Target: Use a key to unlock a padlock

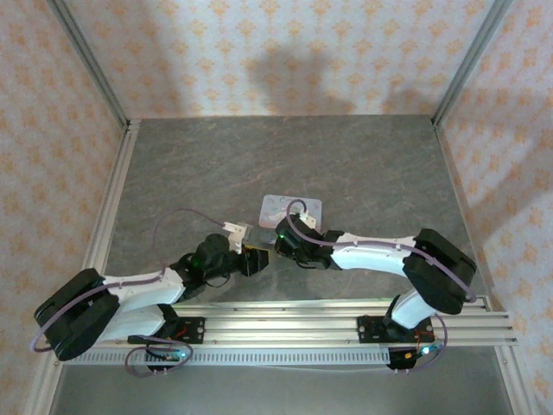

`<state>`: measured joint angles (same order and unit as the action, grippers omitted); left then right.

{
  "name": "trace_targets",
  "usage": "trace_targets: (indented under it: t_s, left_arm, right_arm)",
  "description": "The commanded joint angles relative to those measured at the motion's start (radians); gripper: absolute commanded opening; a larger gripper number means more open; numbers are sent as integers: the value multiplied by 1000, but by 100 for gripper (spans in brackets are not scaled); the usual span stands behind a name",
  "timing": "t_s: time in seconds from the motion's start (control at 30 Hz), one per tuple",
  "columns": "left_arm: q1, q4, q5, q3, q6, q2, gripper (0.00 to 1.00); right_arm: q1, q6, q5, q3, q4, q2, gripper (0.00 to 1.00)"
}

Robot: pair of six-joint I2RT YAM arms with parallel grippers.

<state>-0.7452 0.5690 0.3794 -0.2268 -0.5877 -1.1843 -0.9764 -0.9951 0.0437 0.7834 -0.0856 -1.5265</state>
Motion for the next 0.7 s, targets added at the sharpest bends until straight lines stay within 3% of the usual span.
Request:
trace_targets:
  t_s: [0.0, 0.2, 0.67]
  left_arm:
    - [6, 159, 49, -14, -66, -72, 44]
    - [6, 297, 67, -22, -120, -180, 41]
    - [6, 317, 82, -46, -130, -229, 37]
  right_arm:
    - [14, -18, 35, -17, 62, 40, 0]
    - [27, -59, 76, -56, 126, 49, 0]
    - [41, -100, 117, -90, 190, 84, 0]
